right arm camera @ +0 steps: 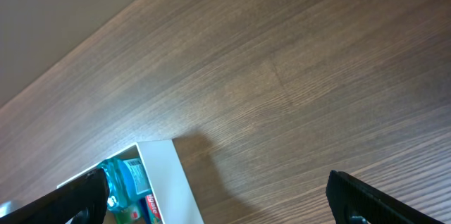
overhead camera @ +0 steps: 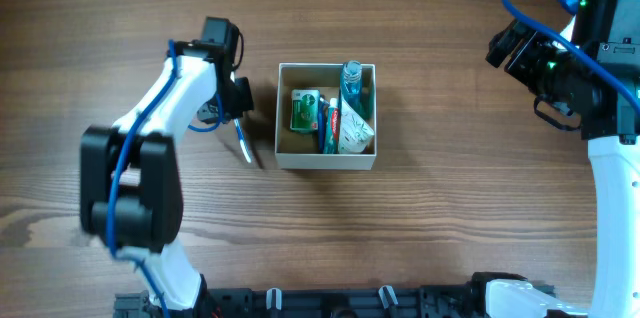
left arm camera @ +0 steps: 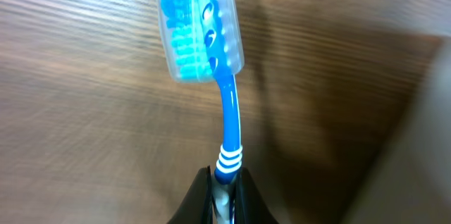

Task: Pack container
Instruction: 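Place the toothbrush into the box and release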

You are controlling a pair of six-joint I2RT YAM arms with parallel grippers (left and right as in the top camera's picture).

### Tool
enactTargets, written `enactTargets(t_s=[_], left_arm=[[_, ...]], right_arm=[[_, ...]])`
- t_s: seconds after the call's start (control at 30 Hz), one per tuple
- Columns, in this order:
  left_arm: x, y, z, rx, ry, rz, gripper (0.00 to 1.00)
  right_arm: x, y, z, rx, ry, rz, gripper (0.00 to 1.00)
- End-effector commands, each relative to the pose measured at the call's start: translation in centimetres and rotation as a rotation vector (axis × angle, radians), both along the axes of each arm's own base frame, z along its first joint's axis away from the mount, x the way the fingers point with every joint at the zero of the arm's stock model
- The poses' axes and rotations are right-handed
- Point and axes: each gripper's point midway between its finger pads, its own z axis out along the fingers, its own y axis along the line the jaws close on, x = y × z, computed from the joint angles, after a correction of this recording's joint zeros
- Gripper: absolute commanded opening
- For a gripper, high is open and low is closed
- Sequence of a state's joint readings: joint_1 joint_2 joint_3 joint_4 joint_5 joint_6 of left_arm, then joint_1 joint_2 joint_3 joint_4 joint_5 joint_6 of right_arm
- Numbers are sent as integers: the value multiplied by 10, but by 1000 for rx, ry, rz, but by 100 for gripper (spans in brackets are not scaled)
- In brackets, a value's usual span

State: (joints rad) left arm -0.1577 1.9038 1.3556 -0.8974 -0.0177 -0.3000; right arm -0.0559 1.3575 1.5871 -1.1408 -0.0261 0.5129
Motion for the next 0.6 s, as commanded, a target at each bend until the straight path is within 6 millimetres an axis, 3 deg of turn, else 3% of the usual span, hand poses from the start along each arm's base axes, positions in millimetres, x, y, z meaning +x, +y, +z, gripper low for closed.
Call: enactTargets(t_s=[0.0, 0.13, 0.2, 0.43, 0.57], left_arm=[[7, -8, 97, -30, -236, -27, 4], [-12, -37, 154, -90, -375, -74, 4], [-20, -58, 167, -129, -409, -81, 4], [-16, -141, 153, -178, -447, -252, 4], [-4, -152, 128, -159, -424, -207, 4]], right_arm=[[1, 1, 7, 14, -19, -6, 100], [1, 1, 7, 14, -19, -6, 100], [1, 1, 7, 14, -19, -6, 100], [1, 1, 7, 14, -19, -6, 100], [1, 1, 7, 14, -20, -6, 100]])
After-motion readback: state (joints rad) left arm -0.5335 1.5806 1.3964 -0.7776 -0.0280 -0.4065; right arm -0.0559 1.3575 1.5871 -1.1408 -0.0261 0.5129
